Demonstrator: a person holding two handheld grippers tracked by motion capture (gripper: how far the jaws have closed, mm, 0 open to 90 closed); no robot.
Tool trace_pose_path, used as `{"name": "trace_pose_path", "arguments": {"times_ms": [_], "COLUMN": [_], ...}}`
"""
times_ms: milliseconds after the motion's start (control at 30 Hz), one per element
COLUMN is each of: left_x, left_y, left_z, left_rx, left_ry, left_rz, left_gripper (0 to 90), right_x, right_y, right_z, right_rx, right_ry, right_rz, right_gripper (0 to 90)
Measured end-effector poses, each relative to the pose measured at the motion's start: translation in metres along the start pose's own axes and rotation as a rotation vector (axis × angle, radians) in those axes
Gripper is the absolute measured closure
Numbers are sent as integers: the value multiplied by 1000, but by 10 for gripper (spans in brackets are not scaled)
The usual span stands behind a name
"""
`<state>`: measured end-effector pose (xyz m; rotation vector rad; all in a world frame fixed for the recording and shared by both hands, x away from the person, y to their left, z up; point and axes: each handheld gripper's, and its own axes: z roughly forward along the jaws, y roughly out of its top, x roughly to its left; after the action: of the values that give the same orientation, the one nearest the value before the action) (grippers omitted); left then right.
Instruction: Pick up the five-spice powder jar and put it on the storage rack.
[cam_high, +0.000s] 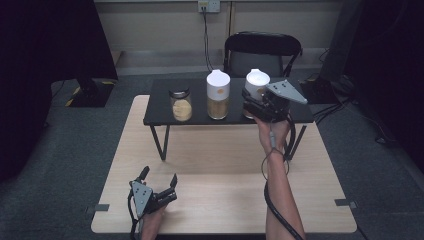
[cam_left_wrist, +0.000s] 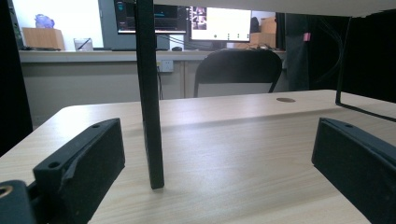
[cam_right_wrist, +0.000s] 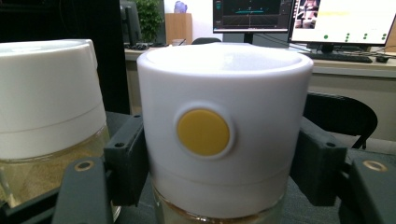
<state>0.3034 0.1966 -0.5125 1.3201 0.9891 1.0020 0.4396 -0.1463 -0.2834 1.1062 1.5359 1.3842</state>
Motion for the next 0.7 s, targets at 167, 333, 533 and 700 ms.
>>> {"name": "trace_pose_path", "arguments": {"times_ms": [167,333,533,700], "left_x": [0,0,0,0], "left_y": [0,0,0,0], "left_z": [0,0,0,0], "left_rx": [0,0,0,0], "left_ry": [-1,-1,0,0], "left_rz": [0,0,0,0], "left_gripper": [20,19,17,17], "right_x": [1,1,1,1], "right_y": [0,0,-1,-1], "right_z": [1,1,1,0], "right_rx": [-3,1,-12,-12], "right_ry": [-4,-5,-7,-5], "right_rz": [3,4,4,6], "right_gripper": [300,300,298,297]}}
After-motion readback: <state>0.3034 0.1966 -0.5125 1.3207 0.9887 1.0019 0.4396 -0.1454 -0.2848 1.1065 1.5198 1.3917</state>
